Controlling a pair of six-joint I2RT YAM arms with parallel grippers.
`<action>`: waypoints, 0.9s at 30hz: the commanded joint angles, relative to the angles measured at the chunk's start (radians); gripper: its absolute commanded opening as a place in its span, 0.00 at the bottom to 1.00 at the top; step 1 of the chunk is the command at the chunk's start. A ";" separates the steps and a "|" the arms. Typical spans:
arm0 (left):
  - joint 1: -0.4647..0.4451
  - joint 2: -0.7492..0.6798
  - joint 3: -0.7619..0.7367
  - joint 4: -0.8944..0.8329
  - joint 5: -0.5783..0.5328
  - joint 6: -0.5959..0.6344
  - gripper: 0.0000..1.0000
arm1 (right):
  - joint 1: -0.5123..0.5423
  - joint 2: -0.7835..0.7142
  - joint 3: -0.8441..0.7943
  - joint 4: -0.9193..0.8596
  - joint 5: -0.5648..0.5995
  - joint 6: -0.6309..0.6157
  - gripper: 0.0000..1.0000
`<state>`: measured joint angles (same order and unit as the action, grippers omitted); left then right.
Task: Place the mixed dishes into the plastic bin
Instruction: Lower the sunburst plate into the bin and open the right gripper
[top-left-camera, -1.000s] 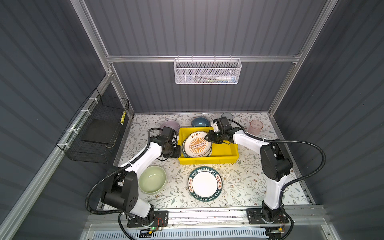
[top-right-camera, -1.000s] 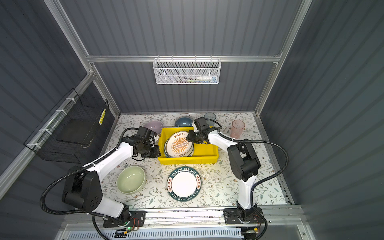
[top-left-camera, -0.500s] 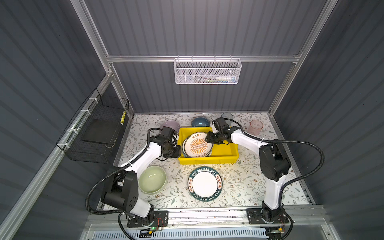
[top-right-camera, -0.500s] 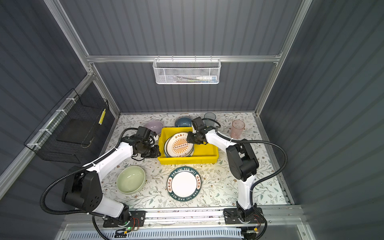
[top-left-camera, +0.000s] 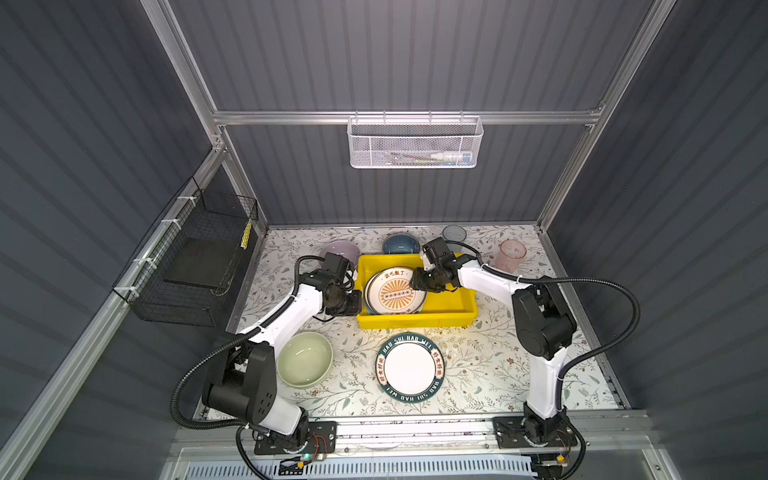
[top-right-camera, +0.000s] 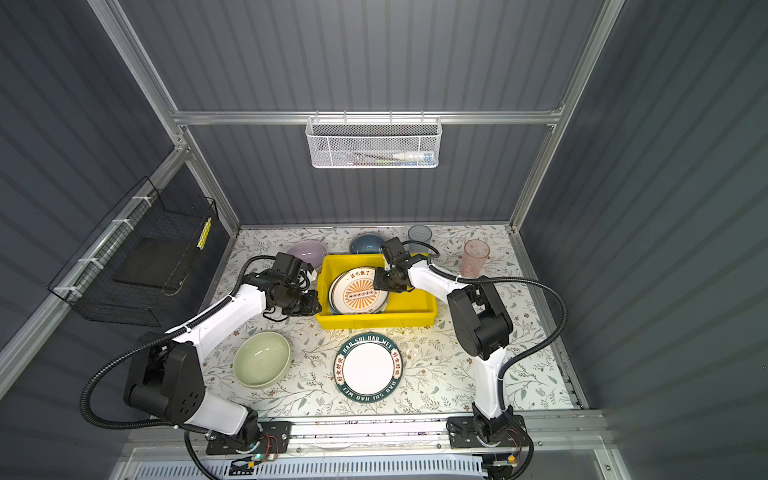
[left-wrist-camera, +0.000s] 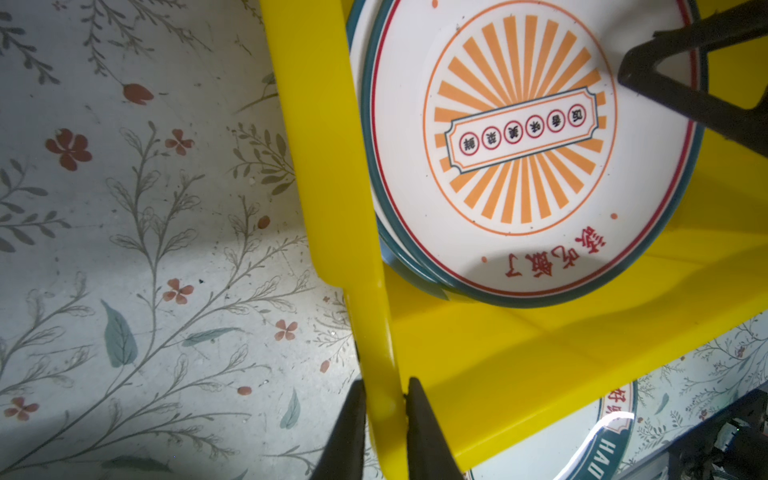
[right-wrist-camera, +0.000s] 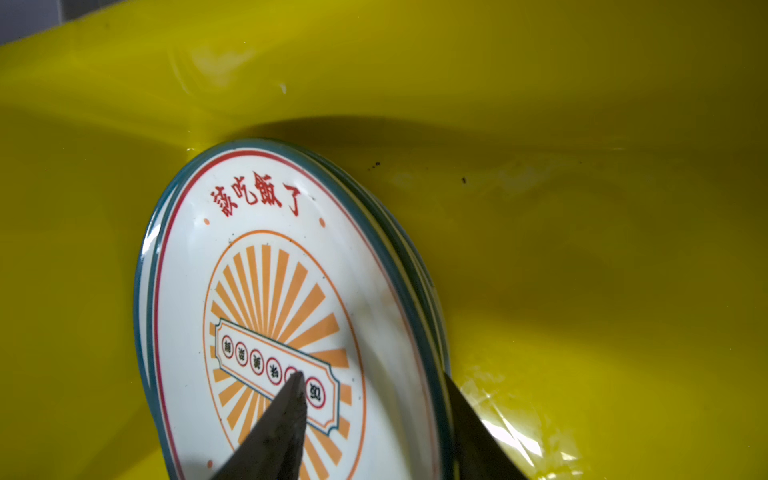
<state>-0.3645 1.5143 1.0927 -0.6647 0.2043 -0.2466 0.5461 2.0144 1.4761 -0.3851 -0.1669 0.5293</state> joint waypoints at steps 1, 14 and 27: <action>0.006 -0.017 -0.003 0.017 0.033 0.004 0.19 | 0.018 0.016 0.038 -0.034 0.001 -0.020 0.51; 0.006 -0.027 -0.005 0.017 0.039 0.003 0.18 | 0.069 0.088 0.160 -0.168 0.100 -0.060 0.61; 0.006 -0.034 -0.007 0.016 0.030 0.001 0.18 | 0.086 0.074 0.178 -0.236 0.220 -0.098 0.73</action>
<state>-0.3626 1.5112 1.0920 -0.6643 0.2073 -0.2470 0.6319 2.0995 1.6375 -0.5594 0.0109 0.4534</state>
